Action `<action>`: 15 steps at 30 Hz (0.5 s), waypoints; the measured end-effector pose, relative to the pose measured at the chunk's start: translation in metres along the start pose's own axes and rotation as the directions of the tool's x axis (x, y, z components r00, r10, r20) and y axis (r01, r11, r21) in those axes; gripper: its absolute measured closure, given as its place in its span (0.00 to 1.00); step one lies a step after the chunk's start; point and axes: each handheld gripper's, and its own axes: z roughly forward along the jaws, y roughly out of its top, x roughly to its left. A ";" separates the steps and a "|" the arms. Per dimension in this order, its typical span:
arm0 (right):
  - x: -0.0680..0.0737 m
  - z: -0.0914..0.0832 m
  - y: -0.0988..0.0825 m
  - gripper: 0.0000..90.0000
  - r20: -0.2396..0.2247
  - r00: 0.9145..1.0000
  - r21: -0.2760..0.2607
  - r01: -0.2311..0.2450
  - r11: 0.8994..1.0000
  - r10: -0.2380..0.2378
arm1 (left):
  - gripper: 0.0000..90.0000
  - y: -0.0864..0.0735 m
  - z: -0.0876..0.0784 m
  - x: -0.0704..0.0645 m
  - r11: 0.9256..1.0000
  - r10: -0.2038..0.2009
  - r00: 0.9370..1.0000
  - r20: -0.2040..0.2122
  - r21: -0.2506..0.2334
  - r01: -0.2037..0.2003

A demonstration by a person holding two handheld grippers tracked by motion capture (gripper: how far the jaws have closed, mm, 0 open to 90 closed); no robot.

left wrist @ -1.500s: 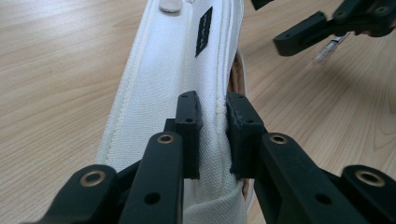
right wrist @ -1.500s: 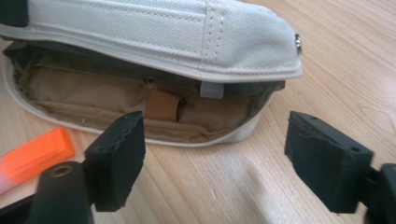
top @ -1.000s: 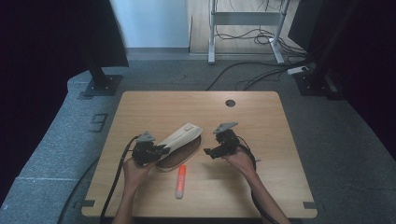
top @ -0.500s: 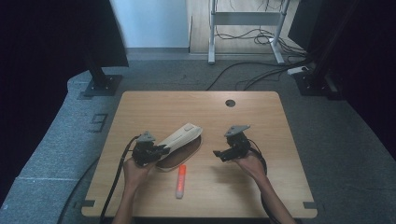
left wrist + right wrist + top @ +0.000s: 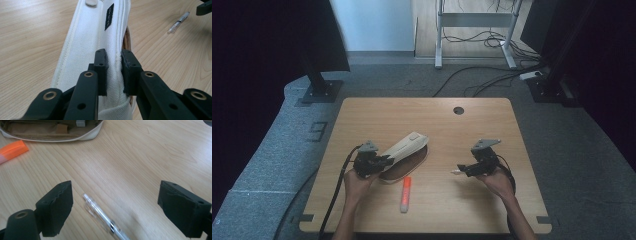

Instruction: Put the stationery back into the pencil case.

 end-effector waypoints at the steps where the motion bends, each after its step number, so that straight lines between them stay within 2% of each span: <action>1: -0.001 -0.002 -0.003 0.15 -0.003 1.000 0.005 -0.001 1.000 0.001 | 0.85 0.000 0.000 0.000 1.000 0.001 1.000 0.000 0.000 -0.001; 5: -0.006 -0.007 -0.010 0.16 0.012 1.000 0.017 0.002 1.000 -0.002 | 0.85 0.000 0.000 0.000 1.000 0.003 1.000 -0.001 0.000 -0.003; 15: -0.028 -0.020 -0.042 0.31 0.046 0.998 0.037 -0.053 0.998 0.052 | 0.85 0.000 0.001 0.000 1.000 0.002 1.000 0.001 0.002 -0.002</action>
